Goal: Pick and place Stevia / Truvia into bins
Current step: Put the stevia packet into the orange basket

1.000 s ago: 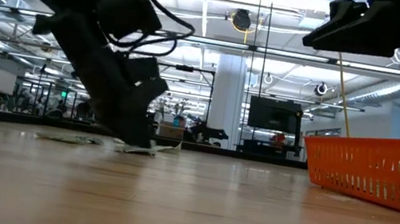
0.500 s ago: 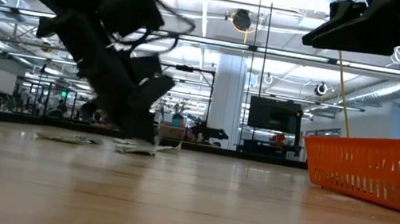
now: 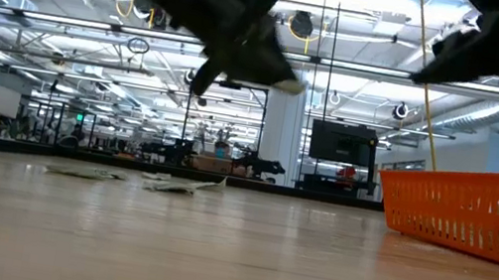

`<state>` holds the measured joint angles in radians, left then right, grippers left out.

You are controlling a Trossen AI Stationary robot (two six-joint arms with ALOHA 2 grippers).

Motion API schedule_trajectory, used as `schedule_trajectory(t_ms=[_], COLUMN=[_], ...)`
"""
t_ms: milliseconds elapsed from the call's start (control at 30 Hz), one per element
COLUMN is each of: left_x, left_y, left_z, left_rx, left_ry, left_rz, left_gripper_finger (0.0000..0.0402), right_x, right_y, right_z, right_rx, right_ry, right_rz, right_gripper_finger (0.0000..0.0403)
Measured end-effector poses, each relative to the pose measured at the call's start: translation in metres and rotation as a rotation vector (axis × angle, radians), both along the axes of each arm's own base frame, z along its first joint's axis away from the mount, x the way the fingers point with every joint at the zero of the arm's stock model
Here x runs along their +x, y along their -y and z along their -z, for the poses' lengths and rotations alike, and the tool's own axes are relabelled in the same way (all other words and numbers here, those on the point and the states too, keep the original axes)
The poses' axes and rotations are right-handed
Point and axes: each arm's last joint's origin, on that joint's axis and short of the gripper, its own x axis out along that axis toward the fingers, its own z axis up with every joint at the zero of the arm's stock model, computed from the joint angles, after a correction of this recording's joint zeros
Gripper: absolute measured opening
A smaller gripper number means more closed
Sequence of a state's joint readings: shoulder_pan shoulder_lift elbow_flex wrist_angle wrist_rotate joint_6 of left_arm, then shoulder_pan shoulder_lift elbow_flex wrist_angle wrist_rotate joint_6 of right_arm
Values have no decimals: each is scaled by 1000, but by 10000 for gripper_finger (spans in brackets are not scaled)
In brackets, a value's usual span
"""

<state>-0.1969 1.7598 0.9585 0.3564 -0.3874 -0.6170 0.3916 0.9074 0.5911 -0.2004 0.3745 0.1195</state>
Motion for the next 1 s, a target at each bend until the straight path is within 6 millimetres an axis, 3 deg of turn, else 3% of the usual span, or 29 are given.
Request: schedule_trajectory(t_ms=[133, 267, 533, 700, 1000], left_x=[27, 59, 122, 137, 135], left_y=[13, 20, 36, 30, 20], left_z=[-21, -27, -2, 17, 33], left_rx=[80, 80, 51, 44, 56], left_ry=[0, 28, 31, -13, -124], left_rz=[52, 84, 186, 191, 196], left_gripper_finger=[7, 21, 16, 9, 79], right_x=[-16, -25, -37, -40, -40], right_y=[5, 9, 14, 15, 15], right_z=[0, -2, -5, -5, -6], right_rx=[91, 114, 91, 92, 88], right_ry=[-71, -83, -105, -105, -98], right_rz=[28, 55, 48, 49, 44], right_gripper_finger=[116, 116, 116, 116, 116])
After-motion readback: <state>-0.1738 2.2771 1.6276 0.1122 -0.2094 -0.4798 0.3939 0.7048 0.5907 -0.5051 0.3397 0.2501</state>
